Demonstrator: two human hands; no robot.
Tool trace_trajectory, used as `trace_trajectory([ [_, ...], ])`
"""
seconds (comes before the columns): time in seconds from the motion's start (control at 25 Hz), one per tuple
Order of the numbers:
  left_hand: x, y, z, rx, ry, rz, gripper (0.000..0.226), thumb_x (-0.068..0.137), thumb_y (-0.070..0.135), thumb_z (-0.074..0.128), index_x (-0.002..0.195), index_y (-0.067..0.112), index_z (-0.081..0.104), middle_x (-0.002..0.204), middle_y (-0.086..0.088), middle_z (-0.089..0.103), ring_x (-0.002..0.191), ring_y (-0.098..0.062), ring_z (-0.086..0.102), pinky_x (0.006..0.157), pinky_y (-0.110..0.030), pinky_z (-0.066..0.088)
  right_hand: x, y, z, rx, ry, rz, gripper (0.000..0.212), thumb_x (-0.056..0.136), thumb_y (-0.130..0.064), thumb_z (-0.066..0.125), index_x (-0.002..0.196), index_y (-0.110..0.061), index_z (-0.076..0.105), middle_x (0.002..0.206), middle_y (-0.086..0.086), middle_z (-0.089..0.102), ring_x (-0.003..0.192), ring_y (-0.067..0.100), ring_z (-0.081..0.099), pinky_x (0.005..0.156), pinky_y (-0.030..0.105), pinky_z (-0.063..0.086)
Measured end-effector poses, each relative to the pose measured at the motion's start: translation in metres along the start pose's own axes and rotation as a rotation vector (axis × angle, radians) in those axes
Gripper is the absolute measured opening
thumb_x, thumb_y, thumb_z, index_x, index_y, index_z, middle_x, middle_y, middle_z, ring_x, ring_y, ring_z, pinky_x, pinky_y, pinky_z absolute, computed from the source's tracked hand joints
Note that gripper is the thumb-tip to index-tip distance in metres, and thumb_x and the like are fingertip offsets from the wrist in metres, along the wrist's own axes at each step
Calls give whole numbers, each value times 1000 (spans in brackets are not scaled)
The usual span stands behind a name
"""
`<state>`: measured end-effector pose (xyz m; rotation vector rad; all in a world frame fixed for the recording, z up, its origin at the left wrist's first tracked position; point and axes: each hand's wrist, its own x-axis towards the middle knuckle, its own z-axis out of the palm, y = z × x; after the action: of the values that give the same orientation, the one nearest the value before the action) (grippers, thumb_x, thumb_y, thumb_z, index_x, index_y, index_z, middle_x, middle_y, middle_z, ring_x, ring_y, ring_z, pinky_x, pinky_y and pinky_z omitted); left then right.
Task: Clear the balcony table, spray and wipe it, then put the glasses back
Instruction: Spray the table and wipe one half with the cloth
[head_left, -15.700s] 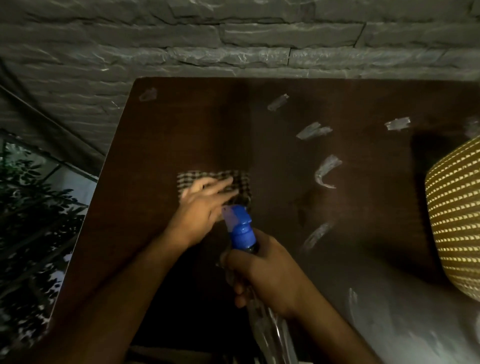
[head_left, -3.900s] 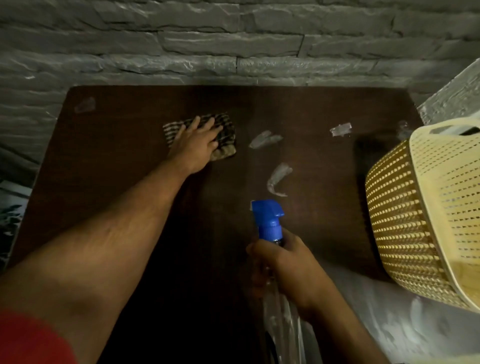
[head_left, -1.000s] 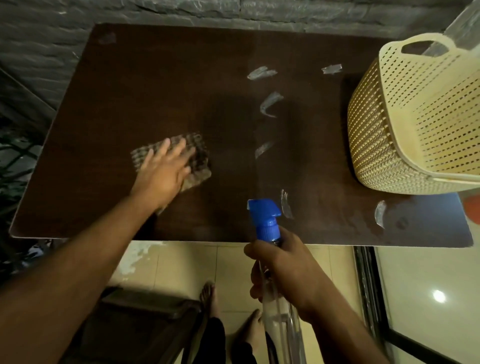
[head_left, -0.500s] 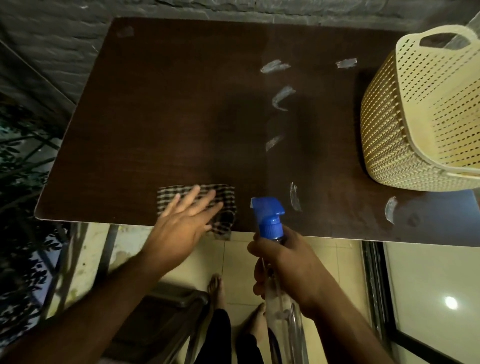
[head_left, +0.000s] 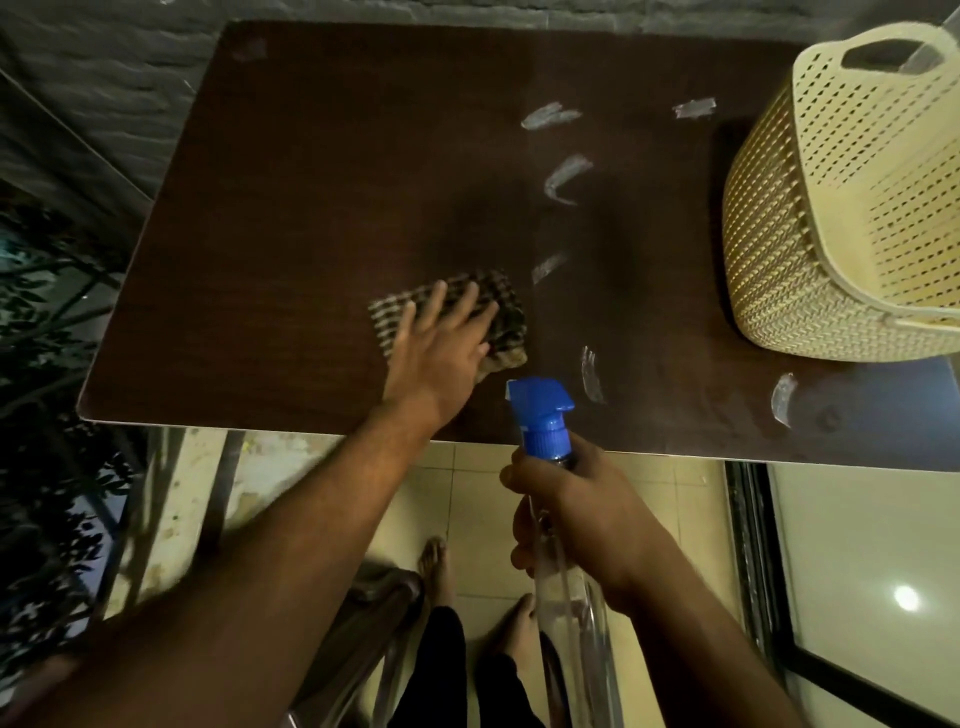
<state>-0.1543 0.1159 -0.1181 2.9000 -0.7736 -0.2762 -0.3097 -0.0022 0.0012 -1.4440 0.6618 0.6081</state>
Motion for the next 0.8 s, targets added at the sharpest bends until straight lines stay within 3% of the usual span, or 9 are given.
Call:
trace_trajectory([
  [0.12,-39,17,0,14,-50,86,55,93,33,25,148,31,27,159,6,16,147,-25,6,117,-51,14,1,-7,6,8,-6,-22,14,88,-15,61,99,-19,54,70,15,61,58,26,59,52,31,52],
  [0.28,-73,19,3,114,-147,142,53,96,32,22,149,32,19,159,11,3,147,-20,-8,118,-48,5,0,-10,7,6,-10,-35,12,87,-14,61,98,-16,56,70,15,60,58,27,59,51,33,51],
  [0.32,-77,16,2,109,-130,164,51,98,32,30,149,31,23,159,11,10,147,-21,-4,118,-48,7,0,-10,7,10,-12,-34,12,87,-13,61,98,-15,56,70,15,60,57,27,58,50,33,51],
  [0.4,-87,12,2,47,-8,200,49,90,26,61,138,26,48,149,5,40,144,-26,23,114,-52,23,0,-9,6,15,-16,-30,13,87,-14,62,100,-14,57,71,15,60,56,25,58,50,32,50],
  [0.48,-93,7,11,-22,77,195,48,81,19,71,127,22,59,138,0,54,136,-29,38,108,-56,32,0,-8,4,18,-11,-29,15,87,-15,62,101,-14,57,72,15,60,55,24,58,49,30,51],
  [0.64,-101,11,10,-78,92,193,41,89,25,44,127,24,60,139,1,53,136,-28,38,108,-55,32,2,-6,0,8,-2,-41,11,88,-14,61,98,-13,57,70,15,60,53,24,58,47,31,50],
  [0.8,-118,16,4,-176,-30,207,43,92,19,55,134,28,53,144,7,46,142,-21,24,115,-45,17,-4,-13,-1,-15,-8,-52,15,88,-13,60,102,-13,56,74,13,64,52,22,59,46,29,50],
])
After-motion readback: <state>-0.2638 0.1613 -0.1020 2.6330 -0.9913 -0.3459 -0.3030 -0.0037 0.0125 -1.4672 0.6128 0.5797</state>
